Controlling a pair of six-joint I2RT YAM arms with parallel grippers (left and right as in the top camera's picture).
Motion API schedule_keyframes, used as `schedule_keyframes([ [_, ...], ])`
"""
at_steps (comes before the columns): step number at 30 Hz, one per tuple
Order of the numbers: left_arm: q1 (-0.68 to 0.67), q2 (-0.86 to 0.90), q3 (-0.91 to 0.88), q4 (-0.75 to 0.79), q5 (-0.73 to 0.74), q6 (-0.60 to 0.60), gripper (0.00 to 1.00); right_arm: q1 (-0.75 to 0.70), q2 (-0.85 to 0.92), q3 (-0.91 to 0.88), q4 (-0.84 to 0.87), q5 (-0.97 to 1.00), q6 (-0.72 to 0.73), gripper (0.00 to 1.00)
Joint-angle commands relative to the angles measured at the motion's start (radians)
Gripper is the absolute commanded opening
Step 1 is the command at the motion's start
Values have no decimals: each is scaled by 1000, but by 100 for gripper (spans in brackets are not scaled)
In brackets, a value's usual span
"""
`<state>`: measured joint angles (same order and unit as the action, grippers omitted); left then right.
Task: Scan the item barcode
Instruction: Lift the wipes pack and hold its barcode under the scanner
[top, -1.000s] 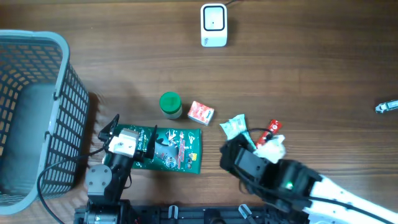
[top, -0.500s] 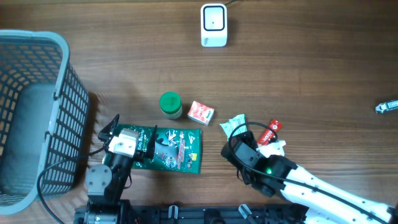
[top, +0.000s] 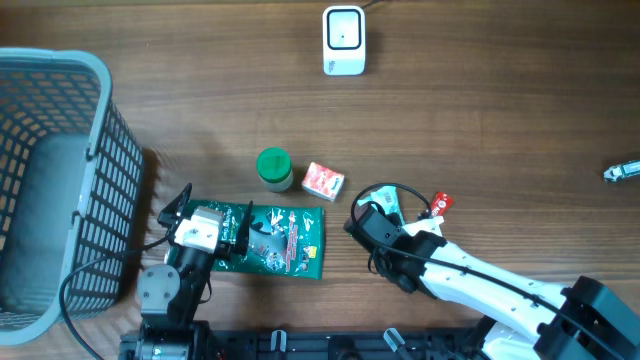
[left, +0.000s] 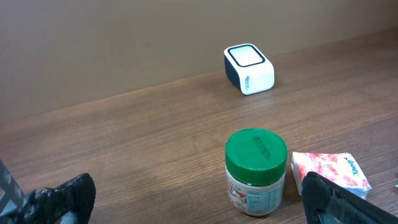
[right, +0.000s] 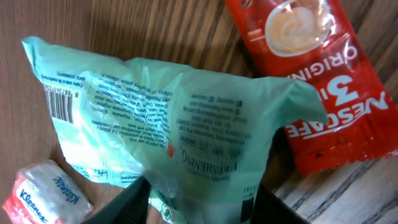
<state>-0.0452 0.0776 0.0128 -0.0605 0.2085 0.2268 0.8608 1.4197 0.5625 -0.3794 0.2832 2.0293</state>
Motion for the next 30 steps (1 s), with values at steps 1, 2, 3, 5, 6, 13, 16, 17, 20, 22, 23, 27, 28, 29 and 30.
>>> schedule_keyframes([
  [1,-5,-5,-3,-5,16,-6,100,-16,26,-32,-8,-15,-56,4],
  [2,-5,-5,-3,-4,16,-6,100,-19,18,-31,4,-15,-106,4],
  [3,-5,-5,-3,-5,16,-6,100,-23,-10,-21,2,-3,-200,4],
  [5,-5,-5,-3,-4,16,-6,100,-23,-116,11,2,28,-470,4],
  [6,-5,-5,-3,-4,16,-6,100,-23,-221,44,5,30,-717,4],
  [13,-5,-5,-3,-5,16,-6,100,-23,-727,126,-134,-416,-1531,4],
  [16,-5,-5,-2,-5,16,-6,100,-23,-795,126,-148,-445,-1529,4],
  [17,-5,-5,-3,-4,16,-6,100,-23,-798,126,-148,-445,-1528,4],
  [20,-5,-5,-3,-5,16,-6,100,-23,-795,126,-148,-444,-1511,4],
  [22,-5,-5,-3,-4,16,-6,100,-23,-783,126,-150,-401,-1525,4],
  [23,-5,-5,-3,-5,16,-6,100,-23,-767,126,-146,-342,-1555,4],
  [27,-5,-5,-3,-4,16,-6,100,-23,-591,106,13,290,-1662,4],
  [28,-5,-5,-3,-5,16,-6,100,-23,-501,103,136,500,-1666,4],
  [29,-5,-5,-2,-5,16,-6,100,-27,-389,103,334,697,-1739,4],
  [30,-5,-5,-2,-4,16,-6,100,-41,-285,103,571,774,-1899,4],
])
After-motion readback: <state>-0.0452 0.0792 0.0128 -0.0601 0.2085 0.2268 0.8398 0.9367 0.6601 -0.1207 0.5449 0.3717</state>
